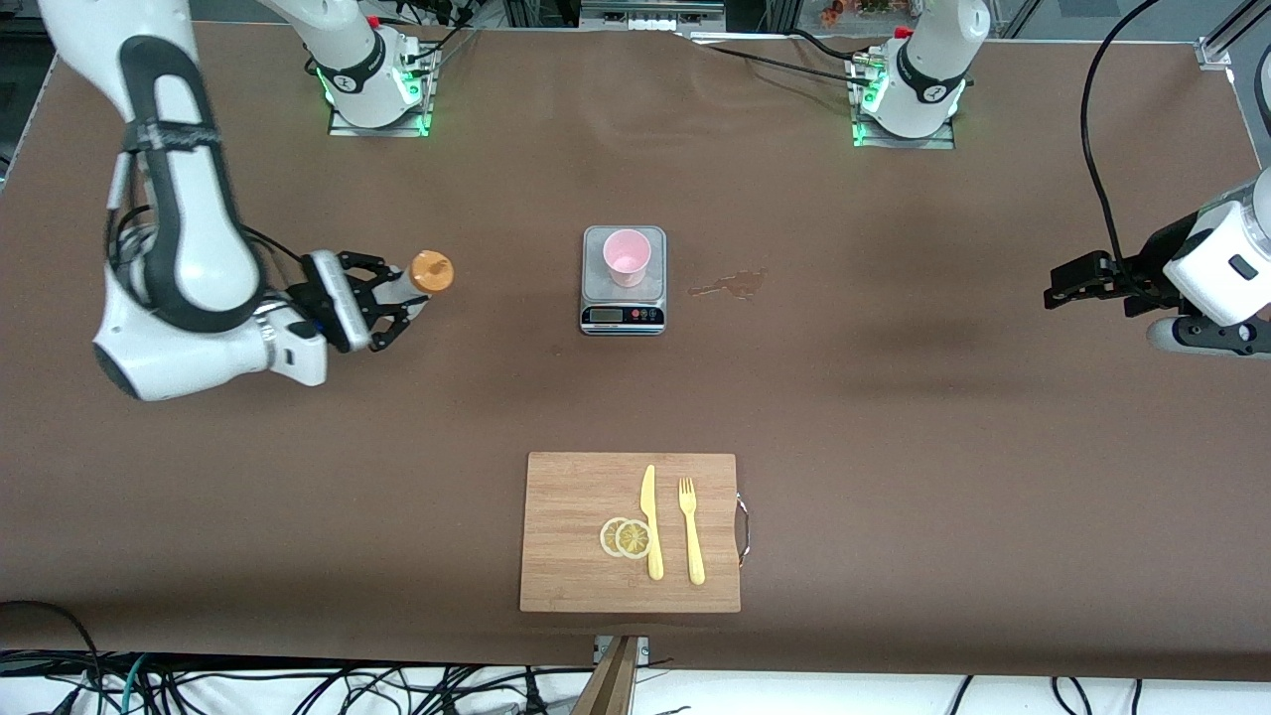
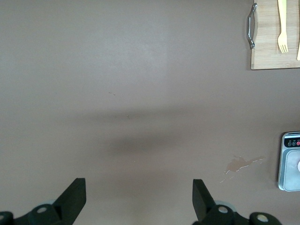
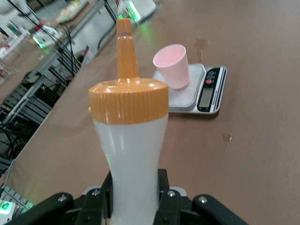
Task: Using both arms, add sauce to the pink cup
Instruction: 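Carry the bottle with the right gripper over the pink cup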
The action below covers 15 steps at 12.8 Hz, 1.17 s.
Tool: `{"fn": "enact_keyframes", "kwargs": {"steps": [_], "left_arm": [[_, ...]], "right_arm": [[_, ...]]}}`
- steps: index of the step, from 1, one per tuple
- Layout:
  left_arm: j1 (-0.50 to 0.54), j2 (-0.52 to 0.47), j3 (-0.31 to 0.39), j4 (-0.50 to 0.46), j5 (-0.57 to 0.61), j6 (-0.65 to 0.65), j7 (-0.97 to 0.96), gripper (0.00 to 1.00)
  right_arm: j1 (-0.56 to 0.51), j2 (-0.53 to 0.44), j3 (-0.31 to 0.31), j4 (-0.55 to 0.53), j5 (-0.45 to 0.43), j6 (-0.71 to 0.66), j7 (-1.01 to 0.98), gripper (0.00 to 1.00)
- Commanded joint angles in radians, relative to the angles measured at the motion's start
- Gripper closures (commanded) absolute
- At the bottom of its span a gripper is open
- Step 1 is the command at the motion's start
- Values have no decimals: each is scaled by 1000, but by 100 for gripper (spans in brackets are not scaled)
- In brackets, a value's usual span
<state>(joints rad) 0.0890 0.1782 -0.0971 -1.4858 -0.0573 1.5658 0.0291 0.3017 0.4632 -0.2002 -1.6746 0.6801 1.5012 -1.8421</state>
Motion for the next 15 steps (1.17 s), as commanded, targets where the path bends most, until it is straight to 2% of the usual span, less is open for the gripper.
{"fn": "enact_keyframes", "kwargs": {"steps": [1, 3, 6, 9, 15], "left_arm": [[-3, 14, -1, 32, 10, -15, -8, 0], [-3, 14, -1, 33, 22, -15, -5, 0], [-3, 14, 0, 33, 25, -15, 0, 0], [-2, 14, 0, 33, 25, -15, 2, 0], [0, 14, 1, 33, 25, -15, 2, 0]], "right_arm": [[146, -46, -4, -24, -144, 101, 189, 86], [221, -46, -2, -22, -198, 160, 323, 86], [339, -46, -2, -19, -331, 203, 515, 85], [453, -46, -2, 6, -488, 203, 711, 85], [614, -43, -2, 23, -681, 194, 978, 84]]}}
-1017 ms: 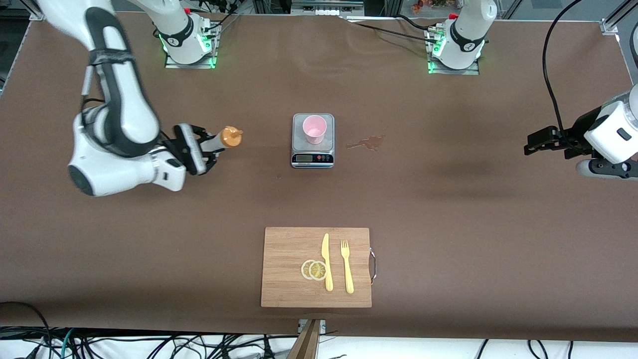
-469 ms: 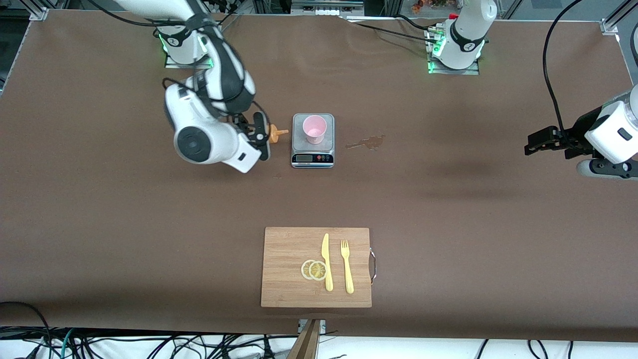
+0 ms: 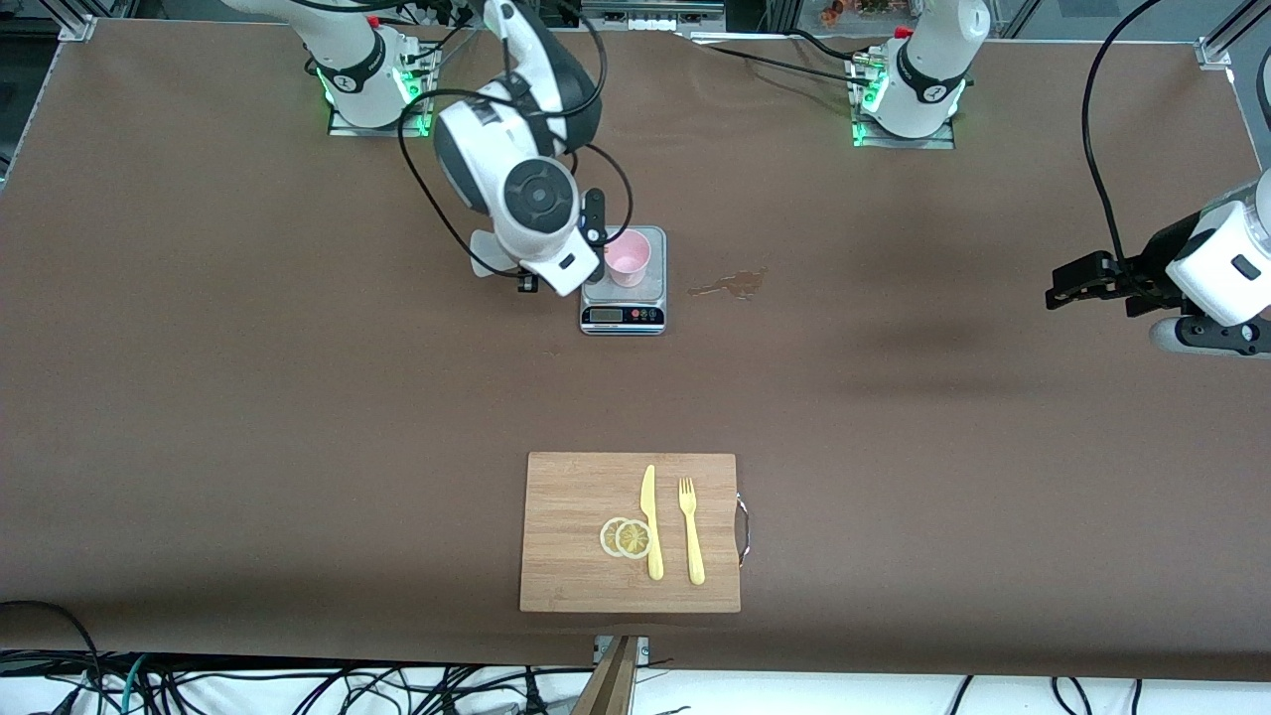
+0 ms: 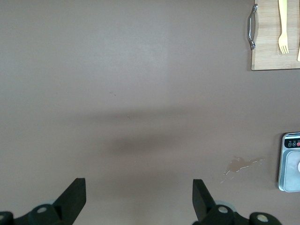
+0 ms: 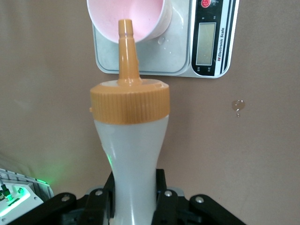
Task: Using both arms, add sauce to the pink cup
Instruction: 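Carry the bottle with the right gripper over the pink cup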
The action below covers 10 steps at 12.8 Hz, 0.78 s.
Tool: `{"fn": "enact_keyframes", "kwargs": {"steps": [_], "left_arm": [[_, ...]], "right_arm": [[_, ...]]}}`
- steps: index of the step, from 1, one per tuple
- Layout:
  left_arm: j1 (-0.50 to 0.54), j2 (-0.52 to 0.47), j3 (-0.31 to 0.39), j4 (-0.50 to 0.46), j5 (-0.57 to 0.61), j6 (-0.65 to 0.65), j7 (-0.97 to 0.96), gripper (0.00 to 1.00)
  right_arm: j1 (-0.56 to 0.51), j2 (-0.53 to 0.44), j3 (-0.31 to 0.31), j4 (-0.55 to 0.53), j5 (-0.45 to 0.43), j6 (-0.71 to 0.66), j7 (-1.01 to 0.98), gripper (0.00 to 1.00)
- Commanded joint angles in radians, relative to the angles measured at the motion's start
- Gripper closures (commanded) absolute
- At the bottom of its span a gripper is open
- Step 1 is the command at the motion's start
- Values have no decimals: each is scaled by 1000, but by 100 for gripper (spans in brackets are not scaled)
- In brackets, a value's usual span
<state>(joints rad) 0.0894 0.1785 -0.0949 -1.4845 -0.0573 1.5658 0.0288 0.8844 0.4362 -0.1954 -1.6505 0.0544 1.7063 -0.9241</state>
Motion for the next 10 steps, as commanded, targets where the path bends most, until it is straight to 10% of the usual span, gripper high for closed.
{"fn": "enact_keyframes", "kwargs": {"steps": [1, 10], "left_arm": [[0, 15, -2, 30, 25, -15, 2, 0], [4, 15, -2, 29, 19, -15, 2, 0]], "right_arm": [[50, -16, -7, -2, -76, -13, 85, 83], [131, -8, -7, -2, -223, -33, 162, 83]]}}
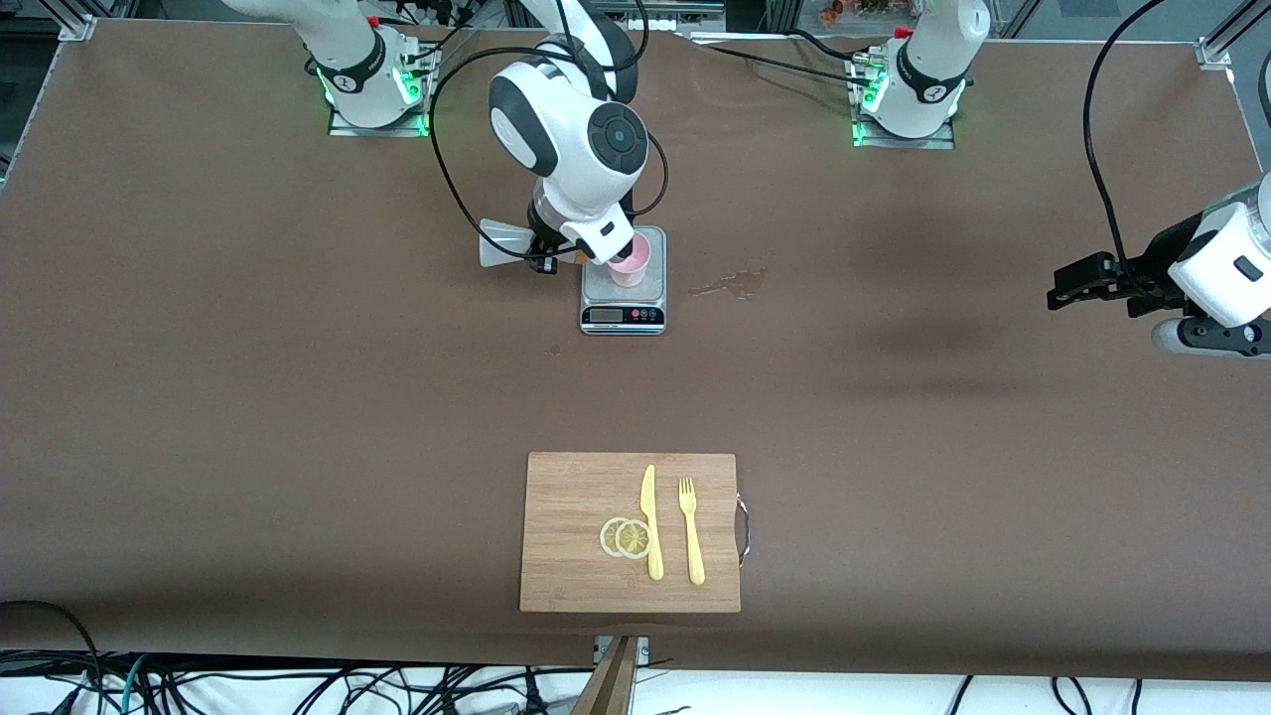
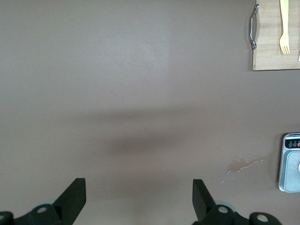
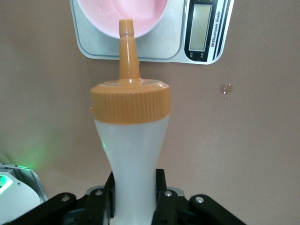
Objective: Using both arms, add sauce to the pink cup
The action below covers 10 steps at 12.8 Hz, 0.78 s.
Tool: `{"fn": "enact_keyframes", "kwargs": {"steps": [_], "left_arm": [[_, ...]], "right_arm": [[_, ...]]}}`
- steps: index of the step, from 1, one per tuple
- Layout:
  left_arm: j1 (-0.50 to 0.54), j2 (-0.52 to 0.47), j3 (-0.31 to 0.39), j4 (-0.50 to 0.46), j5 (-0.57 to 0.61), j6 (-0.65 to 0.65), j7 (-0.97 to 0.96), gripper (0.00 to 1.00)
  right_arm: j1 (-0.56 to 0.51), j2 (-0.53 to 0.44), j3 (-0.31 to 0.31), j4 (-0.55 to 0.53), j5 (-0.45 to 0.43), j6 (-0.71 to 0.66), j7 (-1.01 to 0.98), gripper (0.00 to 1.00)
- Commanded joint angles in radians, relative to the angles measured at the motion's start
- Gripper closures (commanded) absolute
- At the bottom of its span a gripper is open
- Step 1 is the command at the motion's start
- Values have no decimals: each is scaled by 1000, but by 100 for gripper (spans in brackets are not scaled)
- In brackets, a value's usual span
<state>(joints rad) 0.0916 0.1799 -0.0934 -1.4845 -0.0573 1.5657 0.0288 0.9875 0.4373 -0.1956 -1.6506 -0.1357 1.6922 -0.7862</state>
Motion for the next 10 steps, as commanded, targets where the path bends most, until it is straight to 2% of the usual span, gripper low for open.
{"fn": "enact_keyframes", "kwargs": {"steps": [1, 10], "left_arm": [[2, 13, -3, 29, 19, -15, 2, 0], [2, 13, -3, 29, 16, -15, 0, 0]], "right_arm": [[36, -9, -7, -1, -42, -26, 27, 83], [60, -6, -7, -1, -68, -28, 88, 83]]}}
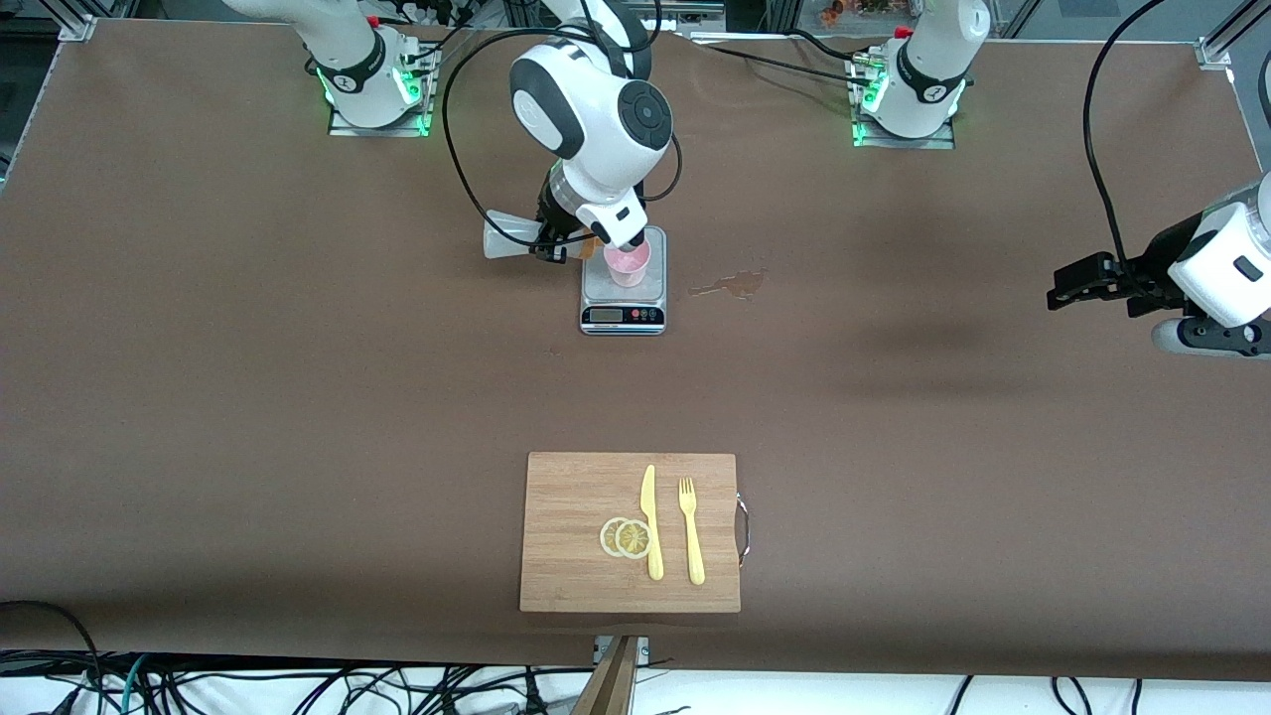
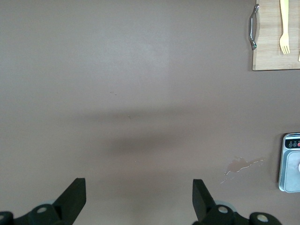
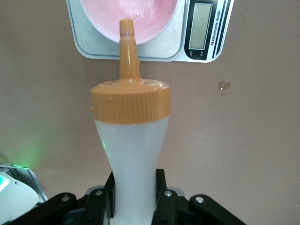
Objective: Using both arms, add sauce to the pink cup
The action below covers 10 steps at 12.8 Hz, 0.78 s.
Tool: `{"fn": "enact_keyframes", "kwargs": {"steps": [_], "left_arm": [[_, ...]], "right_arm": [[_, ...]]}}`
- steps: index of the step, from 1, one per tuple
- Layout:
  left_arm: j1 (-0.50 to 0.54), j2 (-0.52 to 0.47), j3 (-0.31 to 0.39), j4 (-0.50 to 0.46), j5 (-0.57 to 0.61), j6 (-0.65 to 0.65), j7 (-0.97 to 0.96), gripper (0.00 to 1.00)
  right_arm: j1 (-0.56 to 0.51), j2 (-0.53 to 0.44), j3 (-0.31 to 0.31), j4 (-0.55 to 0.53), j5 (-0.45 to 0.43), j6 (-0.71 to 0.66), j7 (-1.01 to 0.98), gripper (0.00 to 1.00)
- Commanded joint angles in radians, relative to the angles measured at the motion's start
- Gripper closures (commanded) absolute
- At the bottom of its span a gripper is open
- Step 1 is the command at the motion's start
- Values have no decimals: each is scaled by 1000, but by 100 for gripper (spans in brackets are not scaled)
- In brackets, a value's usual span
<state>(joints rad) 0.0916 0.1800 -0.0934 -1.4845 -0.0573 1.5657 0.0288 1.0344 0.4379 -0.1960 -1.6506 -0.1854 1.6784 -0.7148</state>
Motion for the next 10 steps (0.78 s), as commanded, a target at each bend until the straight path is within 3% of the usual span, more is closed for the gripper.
{"fn": "enact_keyframes", "kwargs": {"steps": [1, 10], "left_arm": [[3, 13, -3, 29, 16, -15, 2, 0], [4, 13, -3, 30, 16, -15, 0, 0]], "right_arm": [[13, -7, -7, -1, -19, -14, 20, 83], [18, -7, -7, -1, -17, -14, 28, 83]]}}
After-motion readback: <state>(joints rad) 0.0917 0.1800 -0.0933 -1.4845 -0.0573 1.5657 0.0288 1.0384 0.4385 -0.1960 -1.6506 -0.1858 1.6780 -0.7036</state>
